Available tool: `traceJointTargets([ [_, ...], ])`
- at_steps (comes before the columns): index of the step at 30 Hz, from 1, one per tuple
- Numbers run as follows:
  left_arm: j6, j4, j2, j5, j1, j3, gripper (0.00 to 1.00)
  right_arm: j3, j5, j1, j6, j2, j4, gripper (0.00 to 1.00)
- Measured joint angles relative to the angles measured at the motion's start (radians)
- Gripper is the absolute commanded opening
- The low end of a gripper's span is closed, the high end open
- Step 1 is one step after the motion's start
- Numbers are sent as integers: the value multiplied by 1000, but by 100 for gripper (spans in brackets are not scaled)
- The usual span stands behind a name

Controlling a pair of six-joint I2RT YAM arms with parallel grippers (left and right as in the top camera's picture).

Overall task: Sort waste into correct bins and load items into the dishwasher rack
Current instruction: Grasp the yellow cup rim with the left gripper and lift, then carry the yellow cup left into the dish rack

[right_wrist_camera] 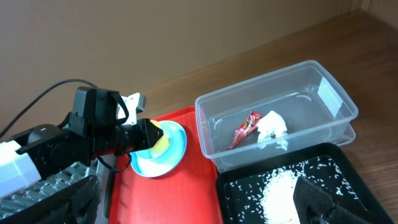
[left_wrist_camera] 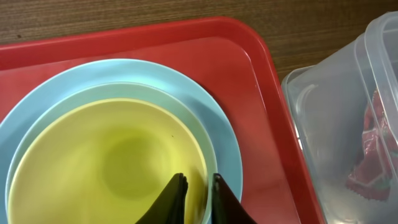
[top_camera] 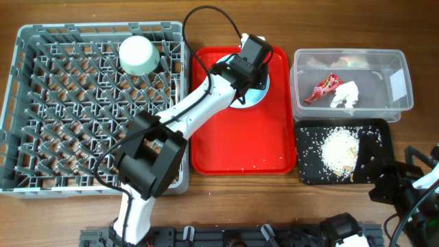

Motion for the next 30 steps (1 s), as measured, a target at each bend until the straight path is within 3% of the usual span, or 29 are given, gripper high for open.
traceJointTargets([
  [7,0,-29,0,0,-2,0,11,0,0,0,0,0,0,100],
  [11,0,-47,0,-11,-3,0,4,0,0,0,0,0,0,100],
  [20,75,-65,-31,-156,-6,2,4,0,0,0,0,0,0,100],
  [26,89,-179,-367,-132,2,34,4,0,0,0,0,0,0,100],
  [30,77,-342,-634,14,118,85,4,0,0,0,0,0,0,100],
])
